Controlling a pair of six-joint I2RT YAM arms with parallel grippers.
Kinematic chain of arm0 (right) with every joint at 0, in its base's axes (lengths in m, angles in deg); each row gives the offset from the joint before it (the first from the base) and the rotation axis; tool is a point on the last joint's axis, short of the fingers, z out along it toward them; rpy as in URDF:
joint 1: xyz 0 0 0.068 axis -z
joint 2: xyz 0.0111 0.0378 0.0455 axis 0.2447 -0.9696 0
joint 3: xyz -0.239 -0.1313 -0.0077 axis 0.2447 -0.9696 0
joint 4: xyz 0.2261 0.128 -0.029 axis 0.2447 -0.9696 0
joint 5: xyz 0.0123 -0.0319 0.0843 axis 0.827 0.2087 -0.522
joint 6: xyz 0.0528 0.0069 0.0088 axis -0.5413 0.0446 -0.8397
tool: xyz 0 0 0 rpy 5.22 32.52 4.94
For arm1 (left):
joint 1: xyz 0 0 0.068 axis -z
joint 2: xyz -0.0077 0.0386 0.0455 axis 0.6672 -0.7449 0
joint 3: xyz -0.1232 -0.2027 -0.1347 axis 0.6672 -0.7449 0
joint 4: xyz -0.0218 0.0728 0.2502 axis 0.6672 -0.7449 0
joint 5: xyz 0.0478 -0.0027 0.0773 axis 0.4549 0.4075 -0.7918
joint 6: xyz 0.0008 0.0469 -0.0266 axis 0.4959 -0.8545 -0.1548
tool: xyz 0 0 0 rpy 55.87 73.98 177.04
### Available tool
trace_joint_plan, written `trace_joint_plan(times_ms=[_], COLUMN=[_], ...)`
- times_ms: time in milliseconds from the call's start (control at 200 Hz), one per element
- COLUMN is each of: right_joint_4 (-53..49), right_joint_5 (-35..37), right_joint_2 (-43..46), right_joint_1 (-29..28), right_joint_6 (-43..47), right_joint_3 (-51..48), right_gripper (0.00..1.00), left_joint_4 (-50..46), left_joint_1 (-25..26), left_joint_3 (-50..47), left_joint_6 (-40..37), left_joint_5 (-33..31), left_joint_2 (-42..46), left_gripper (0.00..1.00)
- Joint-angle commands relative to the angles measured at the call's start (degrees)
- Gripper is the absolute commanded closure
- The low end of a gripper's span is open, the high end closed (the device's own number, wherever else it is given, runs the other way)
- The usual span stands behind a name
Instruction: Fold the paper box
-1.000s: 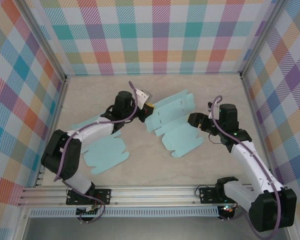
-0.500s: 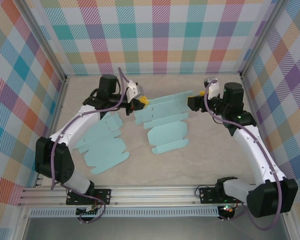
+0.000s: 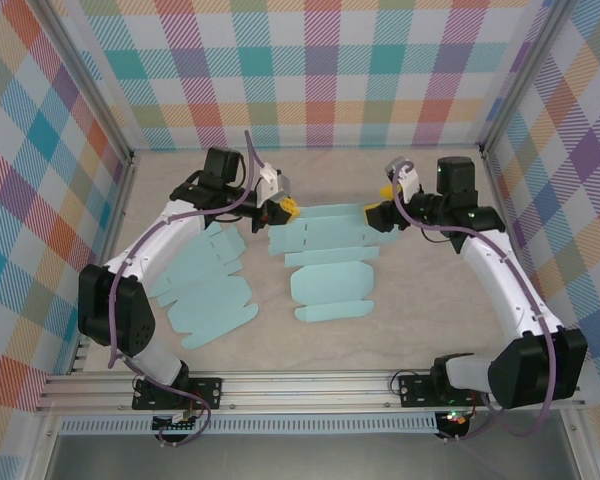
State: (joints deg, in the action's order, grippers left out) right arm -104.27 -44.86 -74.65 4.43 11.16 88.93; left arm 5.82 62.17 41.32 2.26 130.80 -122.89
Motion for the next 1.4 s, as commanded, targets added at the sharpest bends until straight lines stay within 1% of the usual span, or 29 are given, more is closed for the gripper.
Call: trace_joint_plan(times_ms=[0, 205, 285, 450, 605, 810, 845, 910, 975, 1140, 1265, 1335, 1395], right_joint_4=[-2.8, -4.9, -5.1, -5.4, -4.7, -5.1, -5.3, -5.7, -5.5, -4.0, -3.7, -3.5, -3.0], right_joint_5=[-2.3, -2.5, -2.2, -5.0, -1.4, -1.1, -1.4, -3.1, -5.2, -9.8, -10.9, -11.3, -11.6], right_joint_2=[-1.5, -4.8, -5.7, -6.5, -7.1, -7.2, -7.1, -7.0, -6.8, -6.6, -7.6, -8.1, -8.3], right_joint_1=[0.2, 0.8, 0.8, 0.8, 1.1, 2.0, 2.0, 2.0, 2.0, 2.0, 2.0, 2.0, 2.0], right_joint_6=[4.9, 7.4, 7.5, 7.5, 8.2, 8.9, 8.9, 8.9, 8.8, 7.0, 6.3, 5.8, 5.5], right_joint_3=[1.8, 3.3, 3.4, 3.3, 3.1, 3.5, 3.5, 3.4, 2.9, 1.9, 2.0, 2.2, 2.4], right_gripper=[0.27, 0.23, 0.23, 0.26, 0.25, 0.25, 0.26, 0.31, 0.4, 0.68, 0.87, 1.0, 1.0], left_joint_4=[-0.9, -3.7, -3.9, -4.4, -5.6, -7.5, -7.5, -7.1, -6.4, -5.0, -2.1, -1.4, -1.8], left_joint_1=[-0.7, -1.0, -1.2, -1.2, -1.2, -1.6, -1.6, -1.6, -1.7, -1.6, -1.7, -1.7, -1.7], left_joint_3=[1.0, 1.5, 1.8, 1.6, 1.4, 1.4, 1.4, 1.5, 1.8, 2.1, 1.1, 1.1, 1.3], left_joint_6=[-2.1, -4.5, -4.7, -4.9, -6.2, -8.1, -8.1, -7.8, -7.0, -5.0, -3.0, -2.2, -1.7], left_joint_5=[1.8, 1.2, 1.2, 1.3, 1.2, 1.5, 1.4, 1.4, 1.3, 0.7, -0.2, -1.0, -2.1], left_joint_2=[1.3, 2.3, 2.4, 3.0, 4.0, 5.0, 5.0, 4.8, 4.3, 3.7, 4.1, 4.0, 4.1], left_gripper=[1.0, 1.0, 1.0, 1.0, 1.0, 1.0, 1.0, 1.0, 1.0, 1.0, 1.0, 1.0, 1.0])
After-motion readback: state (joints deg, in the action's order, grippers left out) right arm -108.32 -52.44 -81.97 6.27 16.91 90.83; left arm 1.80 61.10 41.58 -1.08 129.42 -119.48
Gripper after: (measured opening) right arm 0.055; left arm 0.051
